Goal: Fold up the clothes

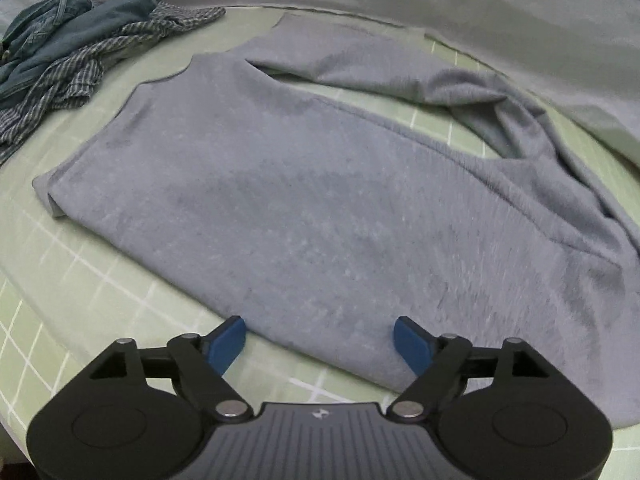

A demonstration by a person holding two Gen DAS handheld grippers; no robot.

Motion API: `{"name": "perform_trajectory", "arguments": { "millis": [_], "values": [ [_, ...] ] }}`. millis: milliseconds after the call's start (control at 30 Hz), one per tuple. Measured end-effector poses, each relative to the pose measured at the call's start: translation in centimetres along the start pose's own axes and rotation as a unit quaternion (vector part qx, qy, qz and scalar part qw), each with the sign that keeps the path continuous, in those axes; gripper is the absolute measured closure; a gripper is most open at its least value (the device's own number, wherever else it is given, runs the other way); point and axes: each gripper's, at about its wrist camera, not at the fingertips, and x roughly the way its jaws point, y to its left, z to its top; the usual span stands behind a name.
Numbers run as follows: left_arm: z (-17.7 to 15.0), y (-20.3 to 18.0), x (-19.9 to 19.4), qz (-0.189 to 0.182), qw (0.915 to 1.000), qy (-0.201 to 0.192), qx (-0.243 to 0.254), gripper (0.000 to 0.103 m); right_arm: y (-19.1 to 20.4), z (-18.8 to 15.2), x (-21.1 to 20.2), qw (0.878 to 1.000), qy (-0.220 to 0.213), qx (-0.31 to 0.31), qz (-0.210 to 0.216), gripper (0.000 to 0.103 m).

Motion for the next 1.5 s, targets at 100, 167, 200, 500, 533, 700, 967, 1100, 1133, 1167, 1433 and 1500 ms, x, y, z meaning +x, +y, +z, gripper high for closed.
{"name": "perform_trajectory", "arguments": {
  "millis": [100,167,200,500,533,700,967,1100,1133,1167,1433,1500],
  "values": [
    [-0.1,-1.1,0.4,0.02,0.9998,0.003,0.006,0.011,1.1,0.6,1.3,0.999,0.002,-0.048,0.026,0.055],
    [-0.1,-1.7,0.6,0.03,0.9995,0.005,0.004,0.008,1.7,1.2,2.2,0.997,0.003,-0.072,0.037,0.046],
    [0.0,-1.7,0.7,0.032,0.9995,0.005,0.001,0.006,1.9,1.5,2.6,0.996,0.003,-0.082,0.04,0.046],
    [0.5,-1.6,1.4,0.037,0.9991,0.018,-0.008,0.0,0.1,4.5,1.9,0.994,-0.039,-0.101,-0.004,0.096],
    [0.5,-1.6,1.4,0.036,0.9992,0.019,-0.006,0.0,-0.8,5.1,1.1,0.993,-0.059,-0.094,-0.031,0.096],
    [1.0,-1.4,1.6,0.031,0.9992,0.026,0.005,0.0,-6.4,7.9,-3.0,0.984,-0.146,-0.003,-0.103,0.097],
    [1.6,-1.4,1.7,0.028,0.9988,0.039,0.008,0.0,-9.6,4.7,0.9,0.986,-0.016,0.138,-0.087,0.085],
    [1.6,-1.1,1.6,0.023,0.9989,0.041,0.002,0.0,-9.4,3.2,0.7,0.981,-0.009,0.178,-0.072,0.066],
    [1.6,-0.9,1.5,0.021,0.9989,0.04,-0.007,0.0,-9.1,3.1,0.4,0.982,-0.017,0.173,-0.07,0.061],
    [1.6,-0.5,1.4,0.016,0.9988,0.038,-0.026,0.0,-9.1,3.4,0.3,0.982,-0.022,0.172,-0.067,0.056],
    [1.4,5.8,-0.6,-0.018,0.9805,-0.006,-0.195,0.008,-11.5,2.9,0.7,0.949,-0.017,0.314,0.013,0.046],
    [1.5,7.4,-1.1,-0.006,0.9767,-0.019,-0.214,0.011,-11.8,2.6,0.8,0.939,-0.014,0.343,0.028,0.045]
  ]
}}
